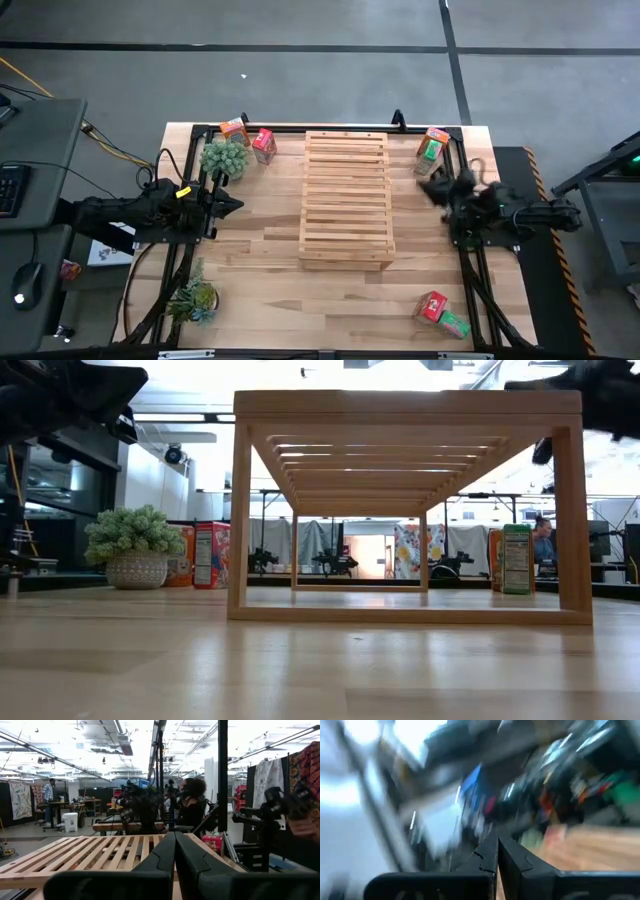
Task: Stack cereal on shelf
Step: Put the top green cereal box on the shelf
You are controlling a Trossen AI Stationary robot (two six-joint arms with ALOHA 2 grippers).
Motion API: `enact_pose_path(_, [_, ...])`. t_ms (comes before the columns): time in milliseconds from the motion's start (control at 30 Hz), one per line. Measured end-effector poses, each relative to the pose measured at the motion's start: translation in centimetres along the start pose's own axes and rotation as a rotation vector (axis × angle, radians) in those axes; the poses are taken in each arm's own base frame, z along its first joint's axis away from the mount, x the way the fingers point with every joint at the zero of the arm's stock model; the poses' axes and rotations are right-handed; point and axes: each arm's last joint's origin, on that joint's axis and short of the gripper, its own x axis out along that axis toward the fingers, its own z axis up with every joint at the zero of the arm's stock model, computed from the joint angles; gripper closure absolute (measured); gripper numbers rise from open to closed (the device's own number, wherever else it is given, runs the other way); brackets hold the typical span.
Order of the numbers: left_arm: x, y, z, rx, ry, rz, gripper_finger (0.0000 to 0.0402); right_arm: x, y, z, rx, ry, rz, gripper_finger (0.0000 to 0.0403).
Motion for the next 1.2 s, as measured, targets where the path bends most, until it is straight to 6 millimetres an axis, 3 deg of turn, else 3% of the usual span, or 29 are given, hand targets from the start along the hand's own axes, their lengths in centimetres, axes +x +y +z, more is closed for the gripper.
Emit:
enact_pose_path(100, [0.0, 0.0, 0.0, 0.000, 0.004, 0.000, 0.0401, 0.0, 0.4, 1.3, 0.019, -0.147, 0.016, 0.0402])
enact_pose_path(233, [0.0, 0.0, -0.1, -0.001, 0.007, 0.000, 0.0401, 0.6, 1.0, 2.2, -0.028, -0.207, 0.060, 0.0402])
enact_pose_path(400, [0.0, 0.0, -0.1, -0.001, 0.007, 0.000, 0.0401, 3.6, 1.4, 3.1, -0.100, -0.072, -0.253, 0.0390])
enact_pose_path(600, [0.0, 0.0, -0.1, -0.001, 0.008, 0.000, 0.0401, 7.4, 2.0, 4.0, -0.337, 0.249, -0.728, 0.0288])
enact_pose_path(867, [0.0, 0.0, -0.1, -0.001, 0.009, 0.000, 0.0401, 8.3, 1.0, 4.0, -0.366, 0.435, -1.250, 0.0120])
enact_pose_path(1000, [0.0, 0.0, -0.1, -0.001, 0.009, 0.000, 0.0401, 8.0, -0.7, 3.2, -0.287, 0.389, -1.454, 0.0085])
enact_pose_path(1200, [0.0, 0.0, -0.1, -0.001, 0.009, 0.000, 0.0401, 8.0, -3.9, 0.9, -0.209, 0.298, -1.617, 0.0077])
